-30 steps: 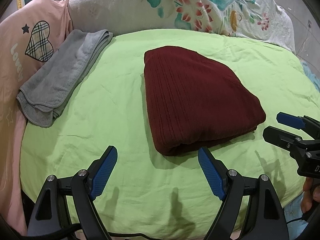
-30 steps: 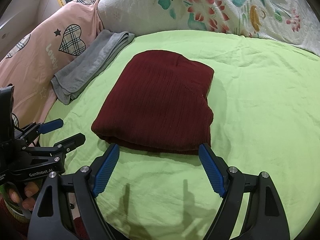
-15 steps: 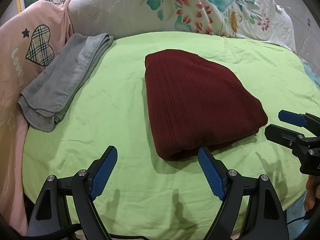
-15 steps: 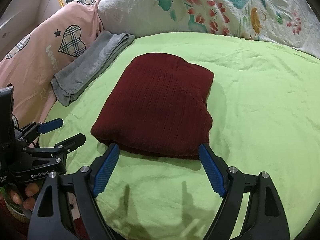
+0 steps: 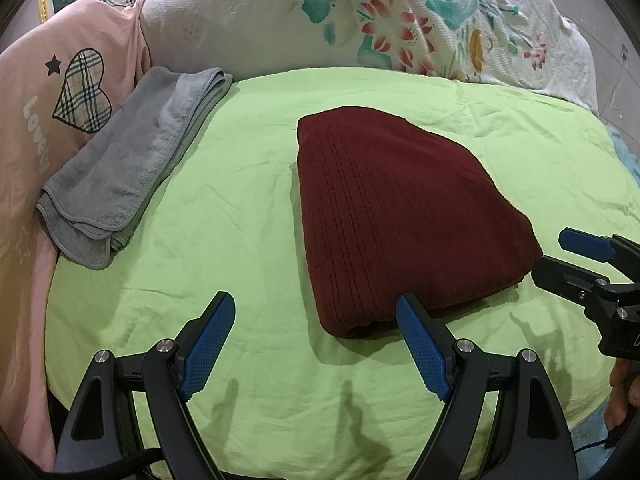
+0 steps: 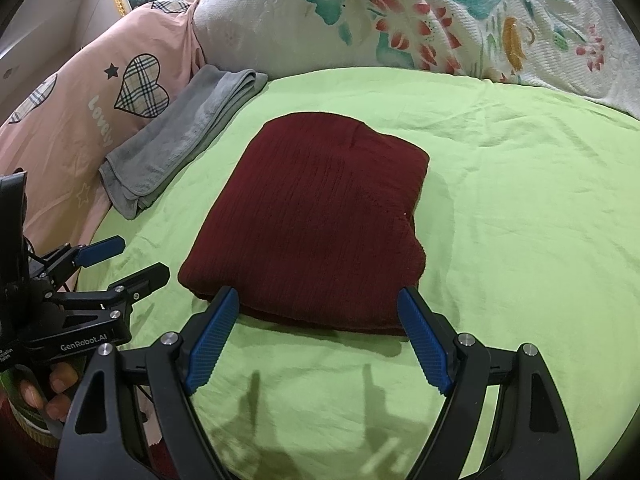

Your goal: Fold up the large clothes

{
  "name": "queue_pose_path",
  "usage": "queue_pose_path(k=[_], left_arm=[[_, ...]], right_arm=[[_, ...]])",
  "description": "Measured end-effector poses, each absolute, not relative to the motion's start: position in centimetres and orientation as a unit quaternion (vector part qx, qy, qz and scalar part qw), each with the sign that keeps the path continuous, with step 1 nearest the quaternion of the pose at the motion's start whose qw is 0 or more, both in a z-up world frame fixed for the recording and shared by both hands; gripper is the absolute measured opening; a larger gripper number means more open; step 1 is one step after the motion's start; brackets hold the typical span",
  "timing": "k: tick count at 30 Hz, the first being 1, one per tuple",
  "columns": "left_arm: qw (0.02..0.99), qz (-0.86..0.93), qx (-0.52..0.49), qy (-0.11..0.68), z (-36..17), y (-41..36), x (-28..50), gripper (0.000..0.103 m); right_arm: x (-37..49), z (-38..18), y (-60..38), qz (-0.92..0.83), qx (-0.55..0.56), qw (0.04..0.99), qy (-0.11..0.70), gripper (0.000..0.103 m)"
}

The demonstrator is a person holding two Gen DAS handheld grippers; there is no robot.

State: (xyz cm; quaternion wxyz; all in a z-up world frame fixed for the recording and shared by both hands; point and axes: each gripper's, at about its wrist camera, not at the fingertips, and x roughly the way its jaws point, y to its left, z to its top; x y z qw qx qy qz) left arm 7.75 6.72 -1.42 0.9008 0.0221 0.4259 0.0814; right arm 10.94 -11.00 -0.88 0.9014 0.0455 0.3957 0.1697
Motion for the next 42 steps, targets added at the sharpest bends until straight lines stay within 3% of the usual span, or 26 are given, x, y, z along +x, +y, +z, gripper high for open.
queue_pose_path(k=[42], left_arm=[[0.897,0.112,0.012,0.428,-1.5,7.4,9.6,0.083]], right_arm=[[13.2,-1.8,-11.7,0.160,0.071,0.897,0.405,0.082]])
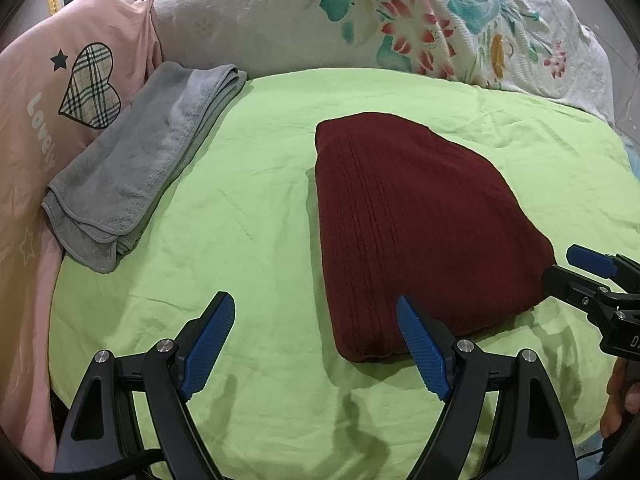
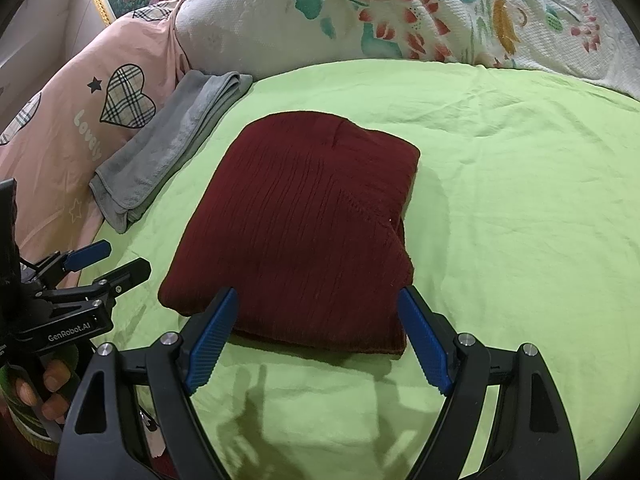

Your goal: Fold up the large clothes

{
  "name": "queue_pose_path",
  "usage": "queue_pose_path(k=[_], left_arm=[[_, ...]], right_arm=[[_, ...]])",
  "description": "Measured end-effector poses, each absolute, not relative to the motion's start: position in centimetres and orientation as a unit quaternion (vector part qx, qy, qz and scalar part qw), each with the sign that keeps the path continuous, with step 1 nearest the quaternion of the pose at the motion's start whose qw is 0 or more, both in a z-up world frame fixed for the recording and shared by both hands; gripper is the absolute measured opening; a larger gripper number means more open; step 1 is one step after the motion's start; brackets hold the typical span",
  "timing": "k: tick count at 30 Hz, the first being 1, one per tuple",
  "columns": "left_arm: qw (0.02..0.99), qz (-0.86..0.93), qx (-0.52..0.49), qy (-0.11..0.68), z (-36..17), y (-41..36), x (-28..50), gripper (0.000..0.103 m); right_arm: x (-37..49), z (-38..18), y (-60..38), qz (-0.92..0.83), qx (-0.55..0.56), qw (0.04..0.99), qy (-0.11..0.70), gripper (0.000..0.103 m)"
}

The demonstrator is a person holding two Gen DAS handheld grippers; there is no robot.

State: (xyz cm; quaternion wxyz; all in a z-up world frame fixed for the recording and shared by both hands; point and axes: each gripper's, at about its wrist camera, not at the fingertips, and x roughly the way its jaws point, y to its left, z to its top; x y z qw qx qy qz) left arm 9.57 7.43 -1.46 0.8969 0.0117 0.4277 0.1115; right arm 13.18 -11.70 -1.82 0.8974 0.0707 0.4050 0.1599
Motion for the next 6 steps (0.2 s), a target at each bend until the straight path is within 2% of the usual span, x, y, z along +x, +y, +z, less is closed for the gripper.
queue_pose_path(k=[6], left_arm=[[0.896,0.109,0.002,0.430,-1.48,7.86,9.81,0.084]], right_arm=[[13.59,-1.74,-11.29,0.164,0.069,0.896,0.406,0.082]])
